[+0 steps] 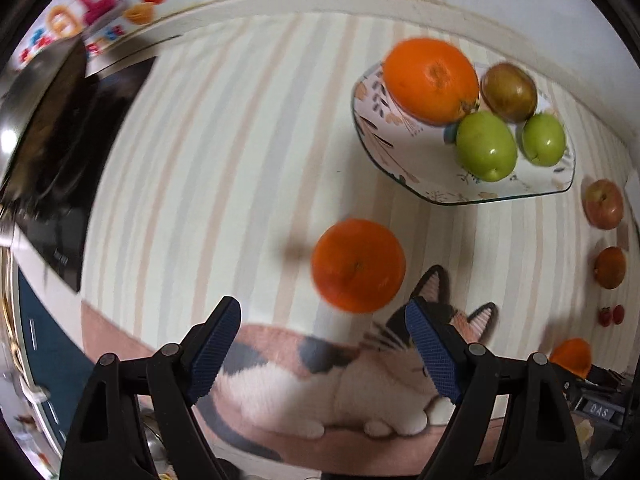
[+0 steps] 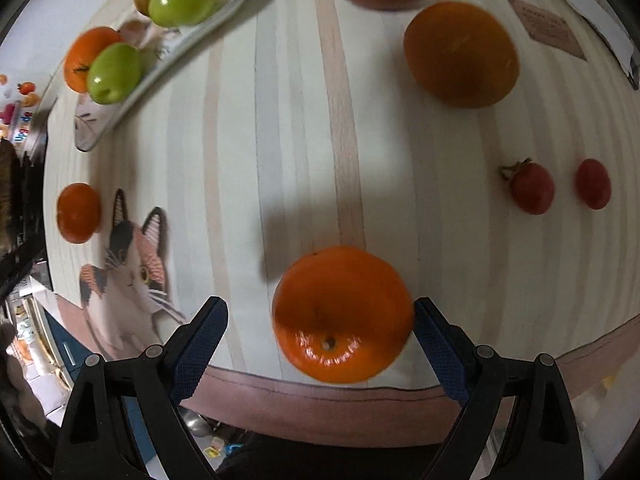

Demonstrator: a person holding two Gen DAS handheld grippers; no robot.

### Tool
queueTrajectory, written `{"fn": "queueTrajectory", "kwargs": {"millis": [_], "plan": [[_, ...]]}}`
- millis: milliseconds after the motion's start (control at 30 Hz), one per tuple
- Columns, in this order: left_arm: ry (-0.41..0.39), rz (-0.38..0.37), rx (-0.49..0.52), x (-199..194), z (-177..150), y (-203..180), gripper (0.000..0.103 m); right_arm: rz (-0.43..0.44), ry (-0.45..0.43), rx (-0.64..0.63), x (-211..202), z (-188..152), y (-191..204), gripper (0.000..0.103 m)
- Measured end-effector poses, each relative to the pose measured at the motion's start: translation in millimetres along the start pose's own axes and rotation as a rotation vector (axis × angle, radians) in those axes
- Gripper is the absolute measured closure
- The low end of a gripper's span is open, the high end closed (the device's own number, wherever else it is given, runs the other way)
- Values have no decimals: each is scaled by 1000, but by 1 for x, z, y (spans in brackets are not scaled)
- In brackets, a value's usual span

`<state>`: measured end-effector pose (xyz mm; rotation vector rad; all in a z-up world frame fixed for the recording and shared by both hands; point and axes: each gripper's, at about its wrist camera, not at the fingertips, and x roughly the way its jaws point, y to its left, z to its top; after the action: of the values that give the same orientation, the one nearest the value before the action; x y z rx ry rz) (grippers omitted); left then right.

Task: Organize fruits
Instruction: 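Grasp a tangerine with the left tool while the right tool grasps another tangerine, then carry both tangerines onto the plate and release them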

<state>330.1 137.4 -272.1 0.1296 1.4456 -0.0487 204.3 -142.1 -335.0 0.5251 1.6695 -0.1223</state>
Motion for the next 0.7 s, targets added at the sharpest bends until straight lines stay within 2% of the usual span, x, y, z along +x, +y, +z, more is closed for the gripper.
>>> {"fn": "queueTrajectory", "kwargs": {"millis": [200, 267, 300, 333, 400, 433, 567, 700], "plan": [[61, 6, 67, 33, 21, -13, 19, -42, -13, -24, 5, -1, 7, 8], [54, 3, 74, 40, 24, -15, 23, -66, -22, -48, 5, -2, 11, 11], [55, -11, 71, 42, 25, -15, 29, -77, -27, -58, 5, -3, 14, 12], [57, -30, 64, 44, 25, -15, 38, -92, -37, -71, 4, -5, 16, 16], [51, -27, 54, 44, 23, -16, 39, -97, -58, -80, 1, -7, 16, 25], [48, -15, 60, 43, 21, -19, 39, -99, -70, -83, -2, -8, 15, 36], [36, 1, 59, 38, 12, -22, 40, -82, -67, -90, -3, -8, 15, 36], [107, -97, -4, 37, -13, -18, 40, -55, -53, -127, 0, -13, 31, 36]]}}
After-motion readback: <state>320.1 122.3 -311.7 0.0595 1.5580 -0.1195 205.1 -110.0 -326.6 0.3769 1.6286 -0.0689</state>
